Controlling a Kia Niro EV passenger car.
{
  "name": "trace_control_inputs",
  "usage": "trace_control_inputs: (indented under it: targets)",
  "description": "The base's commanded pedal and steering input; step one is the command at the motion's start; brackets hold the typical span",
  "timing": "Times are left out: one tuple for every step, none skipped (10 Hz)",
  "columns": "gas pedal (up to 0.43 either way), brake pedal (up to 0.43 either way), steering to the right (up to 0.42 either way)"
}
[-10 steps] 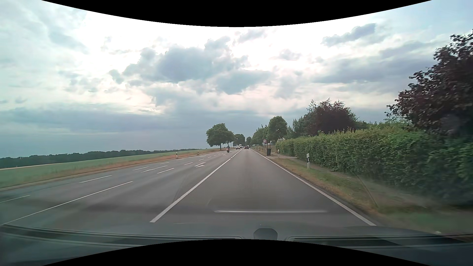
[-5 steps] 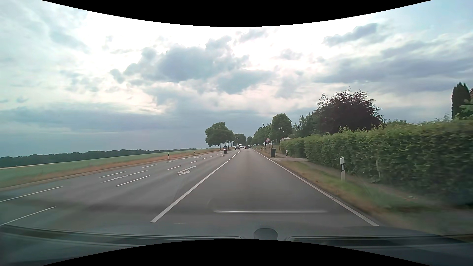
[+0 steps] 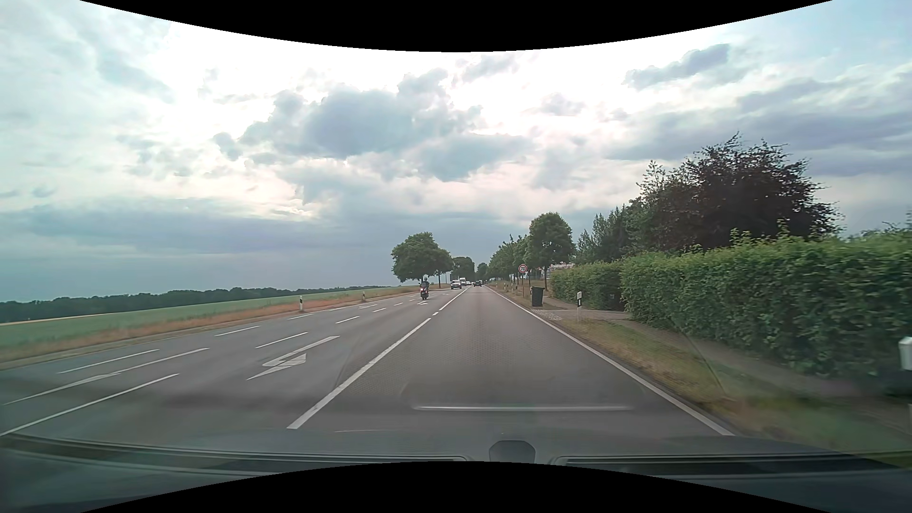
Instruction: Follow the waypoints while adhering to traffic rules and regulations
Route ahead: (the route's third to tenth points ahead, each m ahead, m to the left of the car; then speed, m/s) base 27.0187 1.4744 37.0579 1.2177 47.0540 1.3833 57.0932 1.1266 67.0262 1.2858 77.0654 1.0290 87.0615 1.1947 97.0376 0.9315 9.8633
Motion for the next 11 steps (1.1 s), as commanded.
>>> trace_control_inputs:
  targets:
    - [0.358,0.0,-0.005]
    - [0.358,0.0,-0.005]
    - [0.358,0.0,-0.004]
    - [0.378,0.0,-0.004]
    - [0.398,0.0,-0.004]
    - [0.441,0.0,-0.006]
    - [0.461,0.0,-0.006]
    - [0.461,0.0,-0.006]
    - [0.461,0.0,-0.003]
    - [0.461,0.0,-0.002]
    - [0.461,0.0,-0.001]
